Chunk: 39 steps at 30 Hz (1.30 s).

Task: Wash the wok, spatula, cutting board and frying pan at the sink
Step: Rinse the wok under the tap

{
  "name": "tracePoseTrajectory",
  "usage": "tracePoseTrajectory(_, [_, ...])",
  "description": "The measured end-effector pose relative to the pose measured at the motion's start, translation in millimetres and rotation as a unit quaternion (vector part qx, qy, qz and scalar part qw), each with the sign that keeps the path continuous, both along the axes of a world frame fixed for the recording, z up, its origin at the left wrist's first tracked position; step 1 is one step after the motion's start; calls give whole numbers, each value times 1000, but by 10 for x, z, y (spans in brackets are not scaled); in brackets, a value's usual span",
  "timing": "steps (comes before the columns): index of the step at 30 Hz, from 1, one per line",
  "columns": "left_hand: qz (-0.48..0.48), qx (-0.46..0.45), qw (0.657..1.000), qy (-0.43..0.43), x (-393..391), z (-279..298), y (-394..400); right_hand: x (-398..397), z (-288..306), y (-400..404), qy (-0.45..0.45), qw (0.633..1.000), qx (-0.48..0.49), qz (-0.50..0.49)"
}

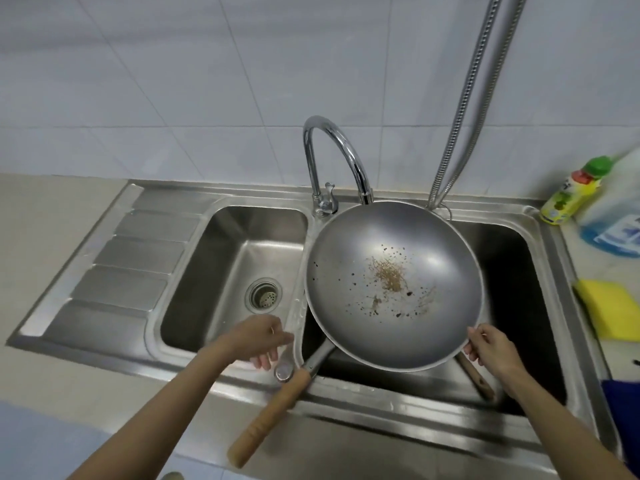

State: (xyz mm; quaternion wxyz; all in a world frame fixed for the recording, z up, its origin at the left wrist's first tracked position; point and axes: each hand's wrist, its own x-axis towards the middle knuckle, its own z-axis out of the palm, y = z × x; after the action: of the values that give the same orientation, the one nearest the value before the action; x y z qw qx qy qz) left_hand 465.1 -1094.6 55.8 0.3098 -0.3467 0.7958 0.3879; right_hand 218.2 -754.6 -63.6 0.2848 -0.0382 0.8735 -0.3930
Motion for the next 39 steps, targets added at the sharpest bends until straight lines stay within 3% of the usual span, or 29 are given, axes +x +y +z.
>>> tracePoseTrajectory(5, [-9,-125,976,180,-796,-3,-338,139,108,-83,-20,998,-14,-62])
tracePoseTrajectory(8, [-3,-196,916,351,-1427,45,-494,163,126,-117,-13,997,-12,-72])
tracePoseTrajectory(10, [-15,-231,881,414,-1834,77,-590,167,175,-128,-15,996,-14,-90])
tracePoseTrajectory(14, [-45,-217,889,400,-2249,-24,-727,176,248,-149,-24,992,-18,-123])
tracePoseTrajectory(21, [-56,-265,839,473,-1961,-210,-688,179,293,-127,-10,995,19,-95])
tracePoseTrajectory(34, [-104,-232,889,382,-1483,-561,-597,168,358,-133,10,996,71,-57])
tracePoseTrajectory(39, [-131,-271,887,351,-1446,-564,-564,159,340,-128,10,995,78,-56])
